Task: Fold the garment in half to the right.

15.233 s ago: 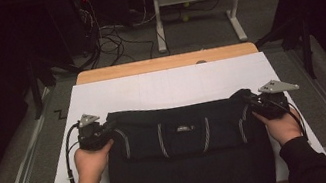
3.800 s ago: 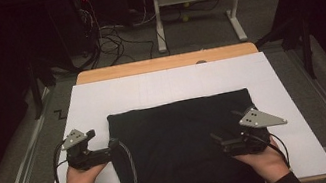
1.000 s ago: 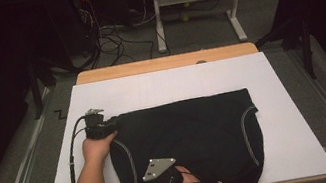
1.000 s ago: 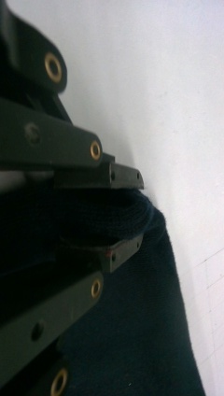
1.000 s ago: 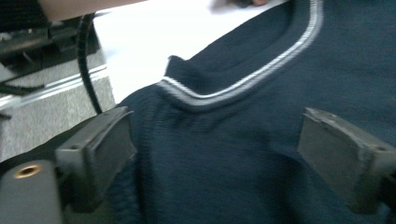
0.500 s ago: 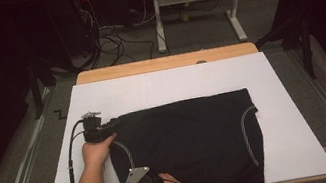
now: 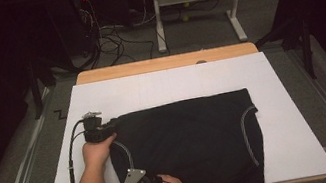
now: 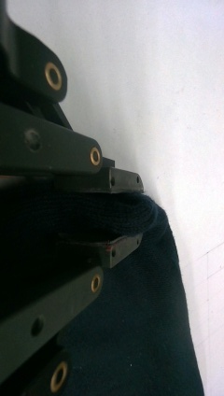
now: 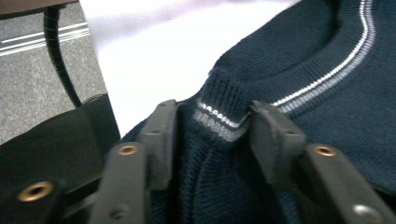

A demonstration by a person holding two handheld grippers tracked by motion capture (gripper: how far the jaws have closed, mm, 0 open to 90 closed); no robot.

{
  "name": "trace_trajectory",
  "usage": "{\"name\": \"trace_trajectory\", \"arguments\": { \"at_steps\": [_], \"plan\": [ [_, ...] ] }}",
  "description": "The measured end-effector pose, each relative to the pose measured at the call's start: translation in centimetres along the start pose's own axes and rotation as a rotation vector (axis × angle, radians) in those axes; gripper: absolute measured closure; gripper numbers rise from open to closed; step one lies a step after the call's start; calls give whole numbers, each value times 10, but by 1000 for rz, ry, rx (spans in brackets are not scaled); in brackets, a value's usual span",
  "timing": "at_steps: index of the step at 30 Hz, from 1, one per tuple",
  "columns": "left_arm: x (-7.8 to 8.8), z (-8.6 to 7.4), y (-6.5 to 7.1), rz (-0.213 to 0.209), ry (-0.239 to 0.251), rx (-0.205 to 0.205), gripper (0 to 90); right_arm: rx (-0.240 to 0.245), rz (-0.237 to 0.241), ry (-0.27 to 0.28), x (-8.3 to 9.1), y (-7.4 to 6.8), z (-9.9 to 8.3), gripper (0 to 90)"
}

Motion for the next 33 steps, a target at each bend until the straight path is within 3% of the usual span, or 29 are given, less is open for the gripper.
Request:
{"name": "trace_trajectory", "arguments": {
  "at_steps": [8,14,18,27,33],
  "plan": [
    [0,0,0,26,-3,-25,690,22,1,-13,2,5,-1,755],
    [0,0,0,29,-5,-23,690,6,59,-14,5,9,-1,777],
    [0,0,1,47,-4,-44,690,0,59,24,10,10,2,778],
    [0,0,4,64,-10,-51,701,13,62,134,29,14,10,778],
    [2,3,8,66,6,3,703,7,88,163,34,16,10,778]
  ]
}}
Point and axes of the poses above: each handheld gripper's, and its own axes: x roughly backward along the jaws, z roughly out of its top, y roughly to its right, the point moved 10 cm from there along -x, roughly forward along the jaws, and after that the axes turned 10 degrees about y, right-handed, at the moved point
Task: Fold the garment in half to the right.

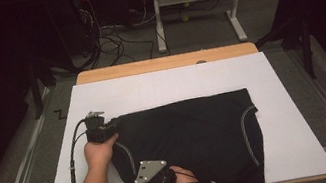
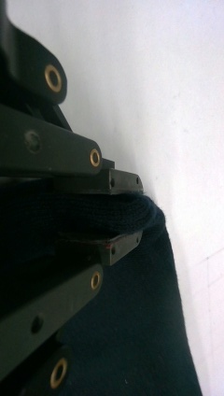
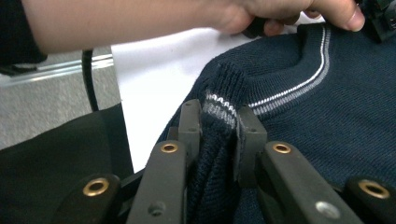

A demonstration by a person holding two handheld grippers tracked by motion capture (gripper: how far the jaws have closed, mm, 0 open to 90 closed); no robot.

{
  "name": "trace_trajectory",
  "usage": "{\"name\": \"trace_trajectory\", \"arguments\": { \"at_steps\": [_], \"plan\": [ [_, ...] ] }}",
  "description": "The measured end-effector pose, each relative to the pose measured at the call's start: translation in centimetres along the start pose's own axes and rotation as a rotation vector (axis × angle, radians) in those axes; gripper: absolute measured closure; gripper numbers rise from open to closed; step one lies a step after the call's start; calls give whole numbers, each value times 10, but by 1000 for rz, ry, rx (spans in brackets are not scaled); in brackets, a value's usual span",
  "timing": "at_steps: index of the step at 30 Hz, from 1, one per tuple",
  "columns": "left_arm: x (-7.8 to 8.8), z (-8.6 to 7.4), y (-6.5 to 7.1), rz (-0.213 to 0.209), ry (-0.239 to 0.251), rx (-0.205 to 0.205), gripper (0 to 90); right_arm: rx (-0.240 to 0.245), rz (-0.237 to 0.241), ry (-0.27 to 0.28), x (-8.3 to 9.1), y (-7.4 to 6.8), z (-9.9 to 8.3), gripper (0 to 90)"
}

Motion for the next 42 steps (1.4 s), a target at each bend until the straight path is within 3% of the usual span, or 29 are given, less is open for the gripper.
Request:
{"name": "trace_trajectory", "arguments": {
  "at_steps": [4,7,17,20,25,42],
  "plan": [
    [3,5,3,-7,25,7,721,-1,9,17,4,0,0,778],
    [4,7,5,-4,49,-19,730,-2,11,31,7,2,1,779],
    [1,10,2,-9,58,27,730,-14,-5,60,13,6,5,778],
    [6,16,5,-32,101,38,730,-9,-7,60,13,5,6,778],
    [12,23,6,-29,112,22,730,0,-1,63,12,2,11,778],
    [42,28,-23,42,115,17,731,33,42,89,-4,-10,37,779]
  ]
}}
Point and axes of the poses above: each handheld gripper's, and its own axes: x roughly backward along the jaws, z roughly out of its top, y roughly to its right, the point moved 10 cm from there along -x, roughly forward along the jaws, and after that the axes turned 10 degrees about y, right-handed, at the moved point
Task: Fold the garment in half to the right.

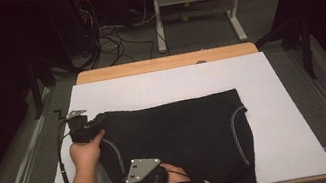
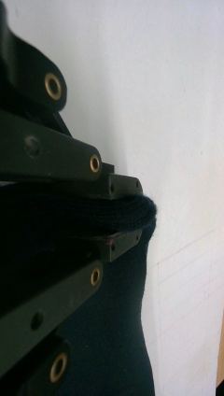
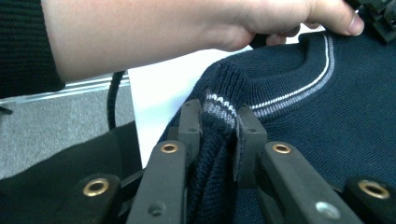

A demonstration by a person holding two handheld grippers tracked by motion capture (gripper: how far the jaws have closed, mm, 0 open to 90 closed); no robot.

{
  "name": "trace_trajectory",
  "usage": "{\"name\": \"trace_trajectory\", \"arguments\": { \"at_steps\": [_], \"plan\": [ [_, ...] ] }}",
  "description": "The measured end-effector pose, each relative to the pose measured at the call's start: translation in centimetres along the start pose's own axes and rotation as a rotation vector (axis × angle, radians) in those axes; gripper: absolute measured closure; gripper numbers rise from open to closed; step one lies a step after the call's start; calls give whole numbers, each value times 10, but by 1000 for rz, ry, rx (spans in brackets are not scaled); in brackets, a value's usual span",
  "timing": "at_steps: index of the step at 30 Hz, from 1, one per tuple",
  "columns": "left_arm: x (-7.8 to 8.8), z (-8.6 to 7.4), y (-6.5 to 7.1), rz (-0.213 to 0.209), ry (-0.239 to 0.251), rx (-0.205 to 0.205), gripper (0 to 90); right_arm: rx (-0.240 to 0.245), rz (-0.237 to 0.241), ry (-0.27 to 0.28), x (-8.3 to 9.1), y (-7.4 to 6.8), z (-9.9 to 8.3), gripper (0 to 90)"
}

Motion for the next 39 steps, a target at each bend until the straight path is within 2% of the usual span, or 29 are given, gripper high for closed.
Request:
{"name": "trace_trajectory", "arguments": {
  "at_steps": [15,19,23,25,28,31,33,35,39],
  "plan": [
    [41,8,-44,51,18,8,730,34,27,36,-29,-21,32,778],
    [49,11,-53,63,25,32,730,36,38,49,-37,-25,39,778],
    [58,14,-60,89,16,24,729,18,52,61,-44,-28,44,778],
    [62,16,-62,96,14,23,729,29,54,66,-46,-31,47,778],
    [64,18,-61,106,-2,6,729,39,54,70,-45,-33,49,778],
    [62,19,-57,133,-60,9,729,42,40,78,-39,-28,52,777],
    [60,23,-50,134,-59,0,728,41,28,85,-32,-24,52,777],
    [57,31,-40,124,-57,-25,728,39,15,95,-25,-20,51,777],
    [48,42,-22,129,-59,-34,727,38,-25,125,-5,-9,47,777]
  ]
}}
Point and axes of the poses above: each handheld gripper's, and its own axes: x roughly backward along the jaws, z roughly out of its top, y roughly to its right, the point moved 10 cm from there along -x, roughly forward along the jaws, and after that the axes turned 10 degrees about y, right-handed, at the moved point
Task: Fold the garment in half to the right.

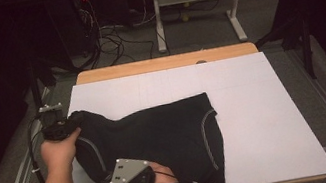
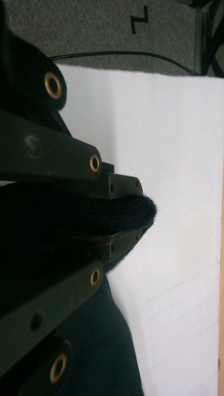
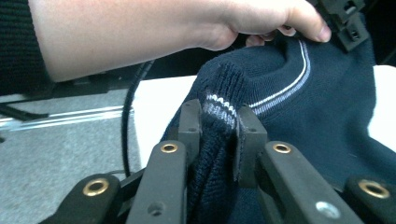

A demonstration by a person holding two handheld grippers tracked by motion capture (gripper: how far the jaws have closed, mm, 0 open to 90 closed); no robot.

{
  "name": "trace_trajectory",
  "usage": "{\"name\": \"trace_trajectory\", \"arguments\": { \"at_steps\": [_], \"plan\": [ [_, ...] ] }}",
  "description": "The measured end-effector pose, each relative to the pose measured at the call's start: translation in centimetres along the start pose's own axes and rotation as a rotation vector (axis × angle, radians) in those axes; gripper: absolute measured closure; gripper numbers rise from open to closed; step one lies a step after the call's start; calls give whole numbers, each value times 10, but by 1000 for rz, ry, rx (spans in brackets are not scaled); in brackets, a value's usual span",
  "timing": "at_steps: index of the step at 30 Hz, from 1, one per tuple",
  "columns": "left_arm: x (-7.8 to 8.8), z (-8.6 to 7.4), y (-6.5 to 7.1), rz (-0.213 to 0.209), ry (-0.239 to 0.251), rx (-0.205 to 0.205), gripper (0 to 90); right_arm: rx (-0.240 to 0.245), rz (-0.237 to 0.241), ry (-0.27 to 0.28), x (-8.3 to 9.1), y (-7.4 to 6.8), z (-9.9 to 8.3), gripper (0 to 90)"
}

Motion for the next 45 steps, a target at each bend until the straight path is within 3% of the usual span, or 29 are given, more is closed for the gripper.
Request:
{"name": "trace_trajectory", "arguments": {
  "at_steps": [4,9,13,19,21,23,37,41,45],
  "plan": [
    [-10,7,22,-8,4,16,726,-10,-39,23,21,14,-5,777],
    [-30,14,55,-28,3,-19,723,-22,-77,54,48,33,-15,776],
    [-48,17,81,-43,12,-19,723,-53,-115,62,68,48,-27,776],
    [-66,17,111,-69,11,-30,724,-58,-166,48,93,62,-43,776],
    [-72,16,122,-84,2,-59,724,-62,-177,48,100,66,-48,776],
    [-76,16,128,-87,-3,-84,724,-67,-187,50,107,69,-53,776],
    [-86,18,175,-129,6,-111,724,-80,-243,34,144,77,-77,776],
    [-89,17,190,-126,2,-159,723,-82,-254,27,154,78,-83,776],
    [-92,17,201,-132,-7,-168,723,-87,-268,21,164,80,-90,775]
  ]
}}
Point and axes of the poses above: each handheld gripper's, and its own axes: x roughly backward along the jaws, z roughly out of its top, y roughly to its right, the point moved 10 cm from there along -x, roughly forward along the jaws, and after that the axes turned 10 degrees about y, right-handed, at the moved point
